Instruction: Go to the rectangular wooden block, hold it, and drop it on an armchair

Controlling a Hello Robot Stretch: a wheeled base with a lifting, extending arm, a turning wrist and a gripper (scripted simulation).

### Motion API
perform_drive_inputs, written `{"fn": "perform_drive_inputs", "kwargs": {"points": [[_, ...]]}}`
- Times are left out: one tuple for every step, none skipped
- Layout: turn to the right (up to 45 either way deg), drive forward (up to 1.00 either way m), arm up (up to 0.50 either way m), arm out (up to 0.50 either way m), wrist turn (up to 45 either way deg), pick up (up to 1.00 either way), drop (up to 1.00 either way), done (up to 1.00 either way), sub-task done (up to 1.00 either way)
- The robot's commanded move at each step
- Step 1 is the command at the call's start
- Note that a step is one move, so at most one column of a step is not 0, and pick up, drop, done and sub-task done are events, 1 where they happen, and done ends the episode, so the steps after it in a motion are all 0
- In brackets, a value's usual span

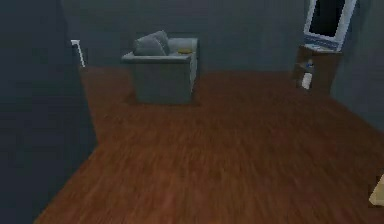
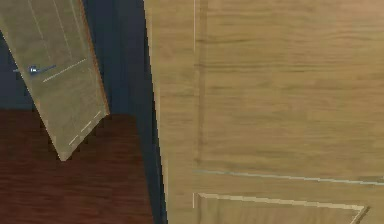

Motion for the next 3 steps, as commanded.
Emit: {"fn": "perform_drive_inputs", "kwargs": {"points": [[12.0,0.0,0.0,0.0,0.0,0.0,0.0,0.0,0.0],[0.0,0.2,0.0,0.0,0.0,0.0,0.0,0.0,0.0],[45.0,0.0,0.0,0.0,0.0,0.0,0.0,0.0,0.0]]}}
